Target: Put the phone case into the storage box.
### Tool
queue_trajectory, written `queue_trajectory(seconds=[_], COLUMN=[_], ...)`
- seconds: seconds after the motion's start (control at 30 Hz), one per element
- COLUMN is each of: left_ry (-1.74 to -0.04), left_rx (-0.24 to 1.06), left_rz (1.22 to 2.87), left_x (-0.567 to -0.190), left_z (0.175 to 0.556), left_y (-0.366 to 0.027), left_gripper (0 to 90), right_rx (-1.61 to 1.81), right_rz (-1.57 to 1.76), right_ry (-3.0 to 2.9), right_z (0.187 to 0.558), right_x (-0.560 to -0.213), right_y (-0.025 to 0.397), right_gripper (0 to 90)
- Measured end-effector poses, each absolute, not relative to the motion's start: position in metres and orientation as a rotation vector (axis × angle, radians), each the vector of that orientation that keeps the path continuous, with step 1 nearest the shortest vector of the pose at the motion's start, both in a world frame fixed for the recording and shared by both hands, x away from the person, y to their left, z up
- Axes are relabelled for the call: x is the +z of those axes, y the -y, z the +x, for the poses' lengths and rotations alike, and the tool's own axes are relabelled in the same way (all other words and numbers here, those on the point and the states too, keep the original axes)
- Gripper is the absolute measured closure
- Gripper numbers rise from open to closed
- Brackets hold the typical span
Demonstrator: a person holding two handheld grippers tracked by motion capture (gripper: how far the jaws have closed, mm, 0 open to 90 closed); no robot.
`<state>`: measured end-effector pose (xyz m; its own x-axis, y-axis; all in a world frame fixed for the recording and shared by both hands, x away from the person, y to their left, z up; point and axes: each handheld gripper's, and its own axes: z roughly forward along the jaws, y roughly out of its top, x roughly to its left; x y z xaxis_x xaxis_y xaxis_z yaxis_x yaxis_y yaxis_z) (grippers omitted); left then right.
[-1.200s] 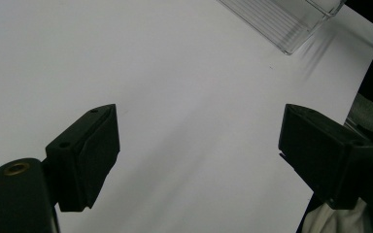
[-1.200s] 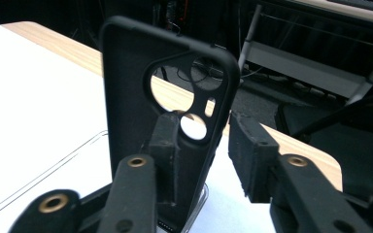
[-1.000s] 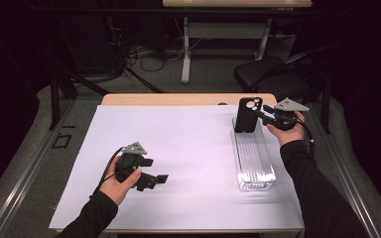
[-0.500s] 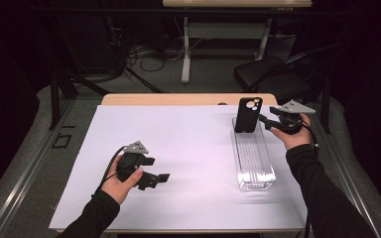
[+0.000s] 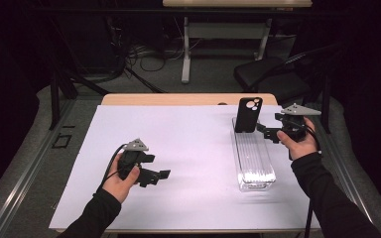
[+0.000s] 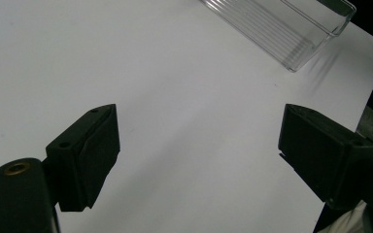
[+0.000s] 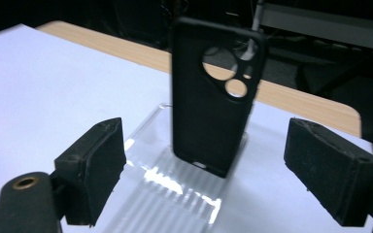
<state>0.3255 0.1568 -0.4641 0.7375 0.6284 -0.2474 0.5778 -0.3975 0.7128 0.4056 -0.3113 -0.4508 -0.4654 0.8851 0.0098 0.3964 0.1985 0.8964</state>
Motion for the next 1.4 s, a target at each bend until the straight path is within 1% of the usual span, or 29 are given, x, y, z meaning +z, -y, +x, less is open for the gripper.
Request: queue_trajectory(seconds=[0.07, 0.2, 0.3, 0.53, 0.7, 0.87, 1.03, 1.4], left_ry=[-0.913, -0.914, -0.905, -0.883, -0.876, -0.877, -0.88, -0.875], left_rx=[0.081, 0.09, 0.1, 0.144, 0.15, 0.155, 0.152, 0.132], left_rz=[2.089, 2.081, 2.081, 2.064, 2.042, 2.036, 2.0, 2.004], left_x=[-0.463, -0.462, -0.462, -0.462, -0.467, -0.472, -0.476, -0.483], left_z=[0.326, 0.327, 0.327, 0.323, 0.318, 0.313, 0.307, 0.293], left_y=[-0.16, -0.165, -0.168, -0.177, -0.182, -0.187, -0.192, -0.206], left_gripper=[15.6, 14.8, 8.1, 7.2, 1.0, 0.7, 0.7, 0.7], right_rx=[1.255, 1.294, 1.327, 1.347, 1.354, 1.319, 1.284, 1.293], right_rz=[1.19, 1.156, 1.133, 1.075, 1.051, 1.033, 1.017, 1.046], right_ry=[-1.961, -1.982, -2.027, -2.094, -2.107, -2.13, -2.146, -2.143], right_z=[0.398, 0.381, 0.369, 0.337, 0.318, 0.302, 0.289, 0.275], right_x=[-0.448, -0.443, -0.441, -0.446, -0.453, -0.462, -0.472, -0.482], right_y=[0.309, 0.301, 0.293, 0.272, 0.263, 0.258, 0.256, 0.262], right_gripper=[13.0, 5.5, 0.0, 0.0, 0.0, 0.0, 0.0, 0.0])
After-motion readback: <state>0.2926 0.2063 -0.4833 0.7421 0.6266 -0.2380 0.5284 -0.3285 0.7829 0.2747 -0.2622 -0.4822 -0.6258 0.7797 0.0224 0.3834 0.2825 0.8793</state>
